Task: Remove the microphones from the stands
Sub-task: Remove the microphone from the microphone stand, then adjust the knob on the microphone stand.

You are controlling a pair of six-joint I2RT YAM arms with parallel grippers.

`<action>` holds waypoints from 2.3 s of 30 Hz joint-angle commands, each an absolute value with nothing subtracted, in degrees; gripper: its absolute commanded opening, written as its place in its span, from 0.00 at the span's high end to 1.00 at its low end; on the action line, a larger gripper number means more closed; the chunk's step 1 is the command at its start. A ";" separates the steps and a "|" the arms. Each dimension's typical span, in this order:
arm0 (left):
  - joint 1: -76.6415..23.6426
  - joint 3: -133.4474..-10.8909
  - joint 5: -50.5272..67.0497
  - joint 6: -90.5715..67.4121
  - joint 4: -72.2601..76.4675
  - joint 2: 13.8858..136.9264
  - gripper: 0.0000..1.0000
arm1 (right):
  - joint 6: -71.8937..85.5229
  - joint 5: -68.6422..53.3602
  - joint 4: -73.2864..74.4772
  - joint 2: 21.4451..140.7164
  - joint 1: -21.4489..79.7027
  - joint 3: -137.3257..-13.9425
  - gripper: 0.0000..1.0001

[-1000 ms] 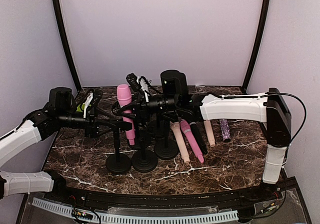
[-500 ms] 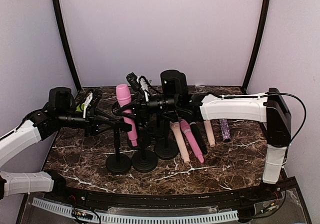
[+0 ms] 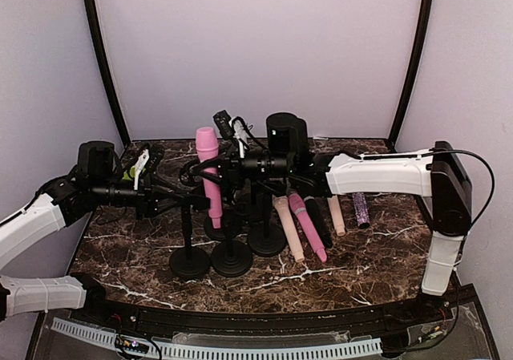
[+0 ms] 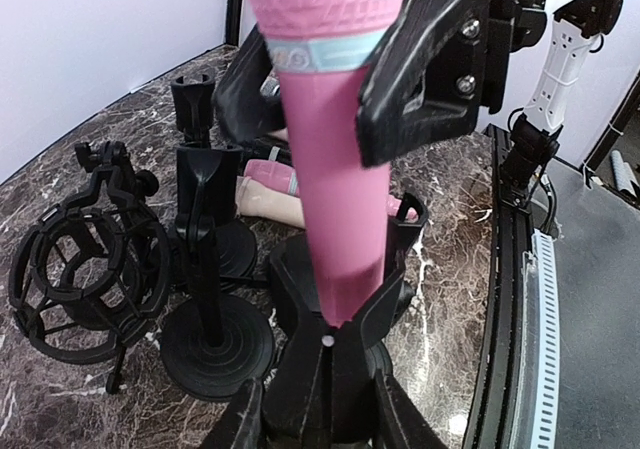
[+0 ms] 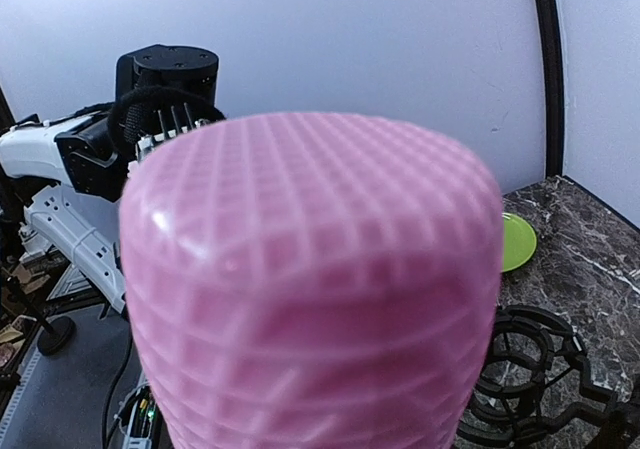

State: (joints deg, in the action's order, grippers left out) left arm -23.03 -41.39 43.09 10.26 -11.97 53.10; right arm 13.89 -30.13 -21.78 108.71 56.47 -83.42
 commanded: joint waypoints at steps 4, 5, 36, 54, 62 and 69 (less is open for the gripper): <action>-22.94 -39.40 36.33 8.39 -10.81 49.91 1.00 | 16.85 -23.40 -30.03 100.28 55.43 -79.00 0.91; -22.94 -39.18 35.84 7.61 -10.59 49.61 1.00 | 17.07 -22.59 -30.41 99.55 55.26 -78.29 0.91; -26.64 -32.34 23.27 -3.01 5.89 46.52 1.00 | 13.89 -5.88 -31.89 73.59 53.09 -55.87 0.88; -35.33 -28.62 8.52 5.30 12.87 44.02 1.00 | 13.77 -4.31 -31.73 73.43 52.91 -54.16 0.87; -35.33 -27.68 8.07 6.29 15.01 44.57 1.00 | 14.00 -4.20 -31.77 73.89 52.84 -54.12 0.87; -35.32 -24.34 8.07 4.62 20.66 45.13 1.00 | 14.14 -4.09 -31.47 73.83 52.82 -54.12 0.86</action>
